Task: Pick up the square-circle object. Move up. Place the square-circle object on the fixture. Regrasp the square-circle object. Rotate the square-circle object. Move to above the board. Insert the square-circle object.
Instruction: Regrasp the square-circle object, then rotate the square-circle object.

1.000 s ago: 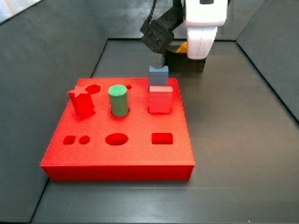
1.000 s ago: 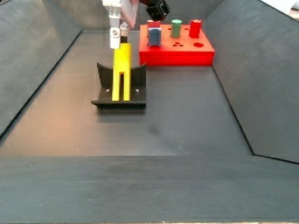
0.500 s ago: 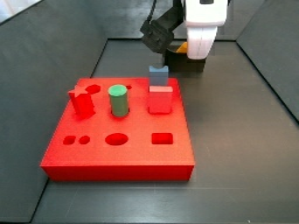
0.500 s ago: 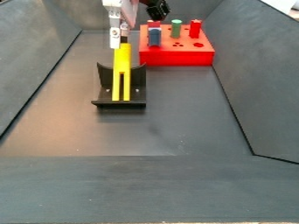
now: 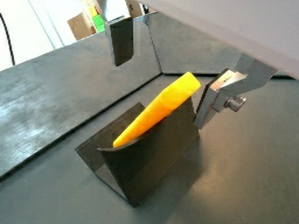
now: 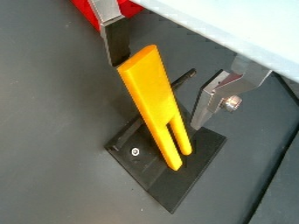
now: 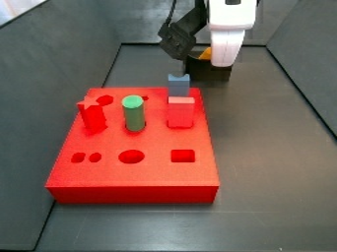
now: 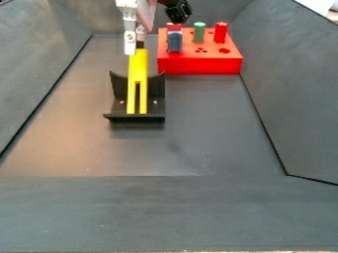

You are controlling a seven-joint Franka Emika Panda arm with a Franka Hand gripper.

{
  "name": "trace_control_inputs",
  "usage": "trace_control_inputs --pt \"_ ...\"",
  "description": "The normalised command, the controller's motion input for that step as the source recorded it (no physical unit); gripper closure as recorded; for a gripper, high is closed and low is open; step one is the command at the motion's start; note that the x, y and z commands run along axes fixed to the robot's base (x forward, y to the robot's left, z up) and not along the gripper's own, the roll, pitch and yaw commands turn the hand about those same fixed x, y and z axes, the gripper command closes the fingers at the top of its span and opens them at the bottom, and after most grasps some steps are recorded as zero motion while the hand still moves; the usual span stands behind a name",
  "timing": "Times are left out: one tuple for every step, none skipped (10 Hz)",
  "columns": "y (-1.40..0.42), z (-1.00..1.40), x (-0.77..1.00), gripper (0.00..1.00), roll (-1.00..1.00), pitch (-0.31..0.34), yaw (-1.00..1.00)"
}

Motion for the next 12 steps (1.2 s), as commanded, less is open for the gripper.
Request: trace_control_inputs --pt "-0.02 0.01 0.08 0.0 -0.02 0.211 0.08" --pt "-0.02 0.01 0.08 0.0 -0.02 0.211 0.08" --pt "-0.02 0.01 0.08 0.0 -0.02 0.211 0.08" --pt "-0.02 0.01 0.08 0.0 -0.02 0.211 0.08" --pt "-0.02 0.01 0.08 0.0 -0.02 0.211 0.08" --pt "-0.02 0.01 0.08 0.0 -0.02 0.211 0.08" --pt "0.5 0.17 0.0 1.0 0.0 0.0 0.0" --pt "0.2 0.78 -1.0 1.0 0.0 0.0 0.0" --pt "0.19 0.78 -1.0 1.0 -0.01 -0.009 0.0" --pt "0.17 0.76 -1.0 1.0 -0.03 -0.012 -0.02" --pt "0.16 0.75 -1.0 1.0 -0.05 -0.01 -0.03" --pt "0.15 0.73 -1.0 1.0 -0.06 -0.002 -0.04"
